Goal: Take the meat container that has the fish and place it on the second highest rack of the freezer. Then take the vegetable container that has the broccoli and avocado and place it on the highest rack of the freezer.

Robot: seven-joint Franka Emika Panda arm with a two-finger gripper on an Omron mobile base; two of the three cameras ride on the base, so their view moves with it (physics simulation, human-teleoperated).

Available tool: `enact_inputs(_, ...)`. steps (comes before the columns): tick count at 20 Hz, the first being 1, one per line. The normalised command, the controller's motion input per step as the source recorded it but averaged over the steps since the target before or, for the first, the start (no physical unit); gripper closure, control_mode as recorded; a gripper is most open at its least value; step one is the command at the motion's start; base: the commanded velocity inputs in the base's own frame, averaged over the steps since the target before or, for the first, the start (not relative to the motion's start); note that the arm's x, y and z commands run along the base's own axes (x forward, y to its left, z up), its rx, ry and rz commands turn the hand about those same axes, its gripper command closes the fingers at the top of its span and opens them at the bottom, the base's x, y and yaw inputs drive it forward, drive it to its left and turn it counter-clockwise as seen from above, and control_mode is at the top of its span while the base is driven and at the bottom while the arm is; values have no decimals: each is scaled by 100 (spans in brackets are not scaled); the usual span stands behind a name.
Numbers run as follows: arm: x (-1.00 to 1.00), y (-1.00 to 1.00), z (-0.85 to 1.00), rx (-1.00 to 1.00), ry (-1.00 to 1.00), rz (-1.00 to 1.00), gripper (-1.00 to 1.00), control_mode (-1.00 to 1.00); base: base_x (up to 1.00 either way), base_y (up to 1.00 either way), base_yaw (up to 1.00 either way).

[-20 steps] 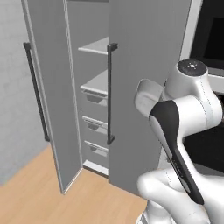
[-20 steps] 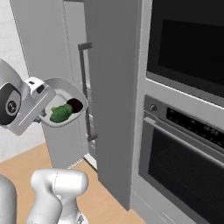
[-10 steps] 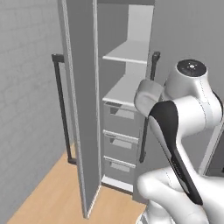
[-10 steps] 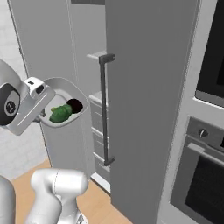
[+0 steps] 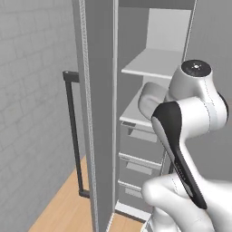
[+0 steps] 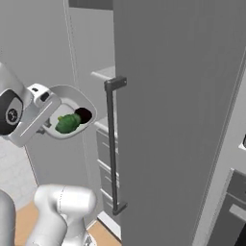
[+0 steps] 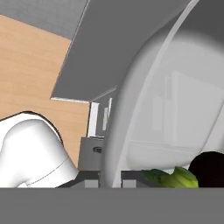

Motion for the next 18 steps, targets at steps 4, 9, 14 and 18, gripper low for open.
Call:
enact_inputs(4,0,0,0,0,0,0,100,100,65,0,7)
enact_inputs(9,6,0,7,0,-5,1,100,-100,38,0,5)
enact_inputs(14,78,0,45,0,-20,6,100,-100,0,0,0)
enact_inputs(18,100,0,45,1,-5,1,100,-100,0,0,0)
